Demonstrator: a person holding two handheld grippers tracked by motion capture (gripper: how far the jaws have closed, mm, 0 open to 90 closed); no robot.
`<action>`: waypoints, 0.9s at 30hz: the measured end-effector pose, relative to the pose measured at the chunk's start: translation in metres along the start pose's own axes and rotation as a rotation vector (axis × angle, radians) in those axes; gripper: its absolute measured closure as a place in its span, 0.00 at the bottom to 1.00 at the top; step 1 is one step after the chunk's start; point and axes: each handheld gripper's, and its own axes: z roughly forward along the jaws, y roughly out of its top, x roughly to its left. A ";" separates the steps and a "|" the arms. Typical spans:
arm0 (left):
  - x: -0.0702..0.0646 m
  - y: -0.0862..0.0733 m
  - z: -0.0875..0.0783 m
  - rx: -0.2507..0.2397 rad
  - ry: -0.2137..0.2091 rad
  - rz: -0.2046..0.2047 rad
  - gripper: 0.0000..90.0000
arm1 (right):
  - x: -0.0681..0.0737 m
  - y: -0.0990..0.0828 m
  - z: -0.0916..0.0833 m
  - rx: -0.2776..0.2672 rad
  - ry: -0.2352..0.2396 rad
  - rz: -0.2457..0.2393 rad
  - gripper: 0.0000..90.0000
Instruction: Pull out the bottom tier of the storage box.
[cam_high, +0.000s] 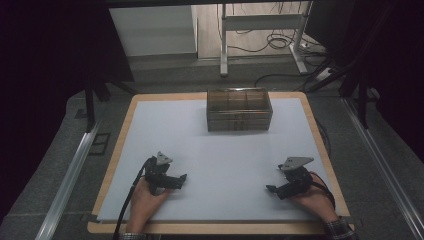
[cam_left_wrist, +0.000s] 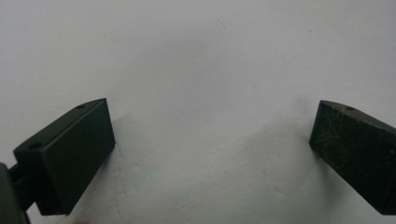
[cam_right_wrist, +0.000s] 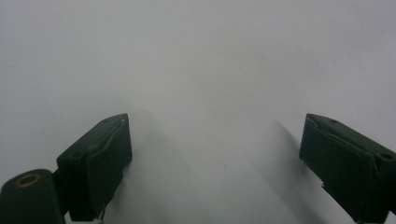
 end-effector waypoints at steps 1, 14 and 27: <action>0.000 0.000 0.000 0.000 0.000 0.000 0.00 | 0.000 0.000 0.000 0.000 0.000 0.000 0.11; 0.000 0.000 0.000 0.000 0.000 -0.001 0.00 | -0.002 0.011 -0.004 0.007 -0.022 -0.032 0.16; 0.000 0.000 0.000 0.001 0.000 0.000 0.00 | -0.004 0.024 0.001 0.004 -0.059 -0.071 0.24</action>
